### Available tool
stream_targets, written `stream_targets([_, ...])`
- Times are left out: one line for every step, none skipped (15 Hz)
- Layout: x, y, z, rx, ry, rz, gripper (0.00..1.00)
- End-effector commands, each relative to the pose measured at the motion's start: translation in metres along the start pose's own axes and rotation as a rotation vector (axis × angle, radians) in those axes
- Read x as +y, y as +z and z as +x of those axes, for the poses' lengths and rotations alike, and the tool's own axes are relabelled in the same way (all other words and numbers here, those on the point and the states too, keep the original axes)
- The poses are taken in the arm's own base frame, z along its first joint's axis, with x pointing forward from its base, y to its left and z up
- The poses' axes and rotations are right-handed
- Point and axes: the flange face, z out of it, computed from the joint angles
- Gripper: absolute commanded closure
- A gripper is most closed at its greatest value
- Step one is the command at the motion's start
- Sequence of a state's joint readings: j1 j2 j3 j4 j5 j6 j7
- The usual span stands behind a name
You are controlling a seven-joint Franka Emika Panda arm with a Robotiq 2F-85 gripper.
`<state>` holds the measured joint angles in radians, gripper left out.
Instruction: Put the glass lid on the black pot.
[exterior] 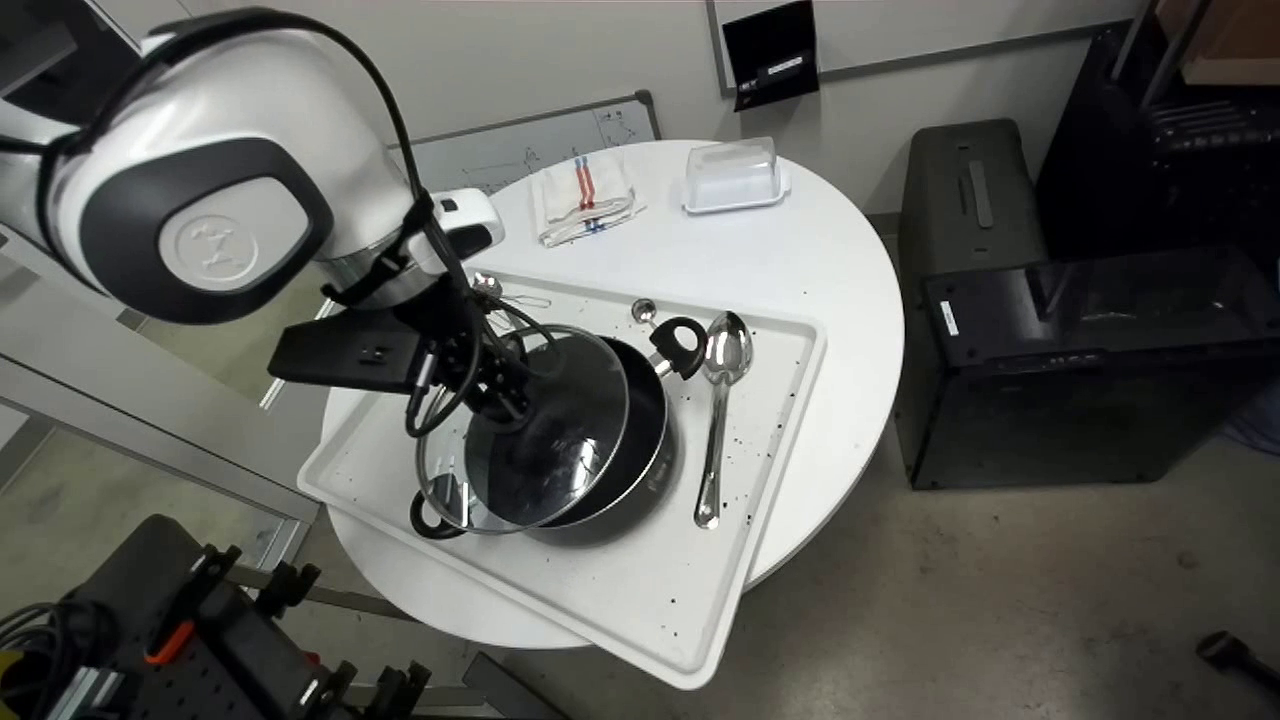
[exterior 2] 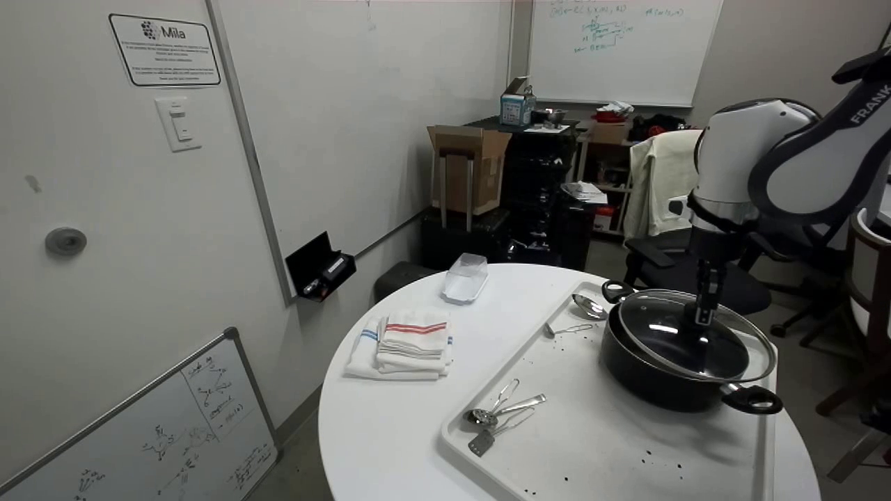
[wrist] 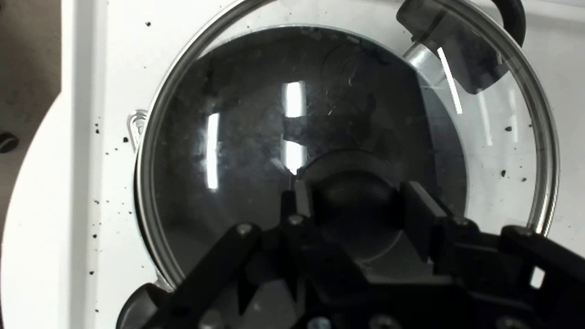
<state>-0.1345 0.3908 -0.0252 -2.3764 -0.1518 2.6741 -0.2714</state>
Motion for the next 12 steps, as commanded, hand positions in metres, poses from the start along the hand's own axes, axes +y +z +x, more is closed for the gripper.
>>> stream_targets([0.011,-0.008,0.0,0.025,0.072,0.026,0.75])
stream_targets([0.014,-0.007,0.0,0.028,0.088,0.032,0.75])
stream_targets([0.016,-0.007,-0.001,0.03,0.101,0.037,0.75])
stream_targets([0.018,-0.006,0.0,0.032,0.116,0.042,0.75])
stream_targets([0.02,-0.005,0.0,0.032,0.127,0.048,0.75])
stream_targets([0.022,-0.005,0.0,0.032,0.14,0.052,0.75])
stream_targets([0.023,-0.004,0.001,0.032,0.151,0.056,0.75])
stream_targets([0.024,-0.003,0.001,0.032,0.162,0.06,0.75])
stream_targets([0.026,-0.002,0.001,0.03,0.172,0.065,0.75])
stream_targets([0.028,-0.001,0.002,0.029,0.184,0.07,0.75])
stream_targets([0.03,-0.001,0.003,0.03,0.193,0.072,0.75])
stream_targets([0.032,0.0,0.005,0.031,0.201,0.075,0.75])
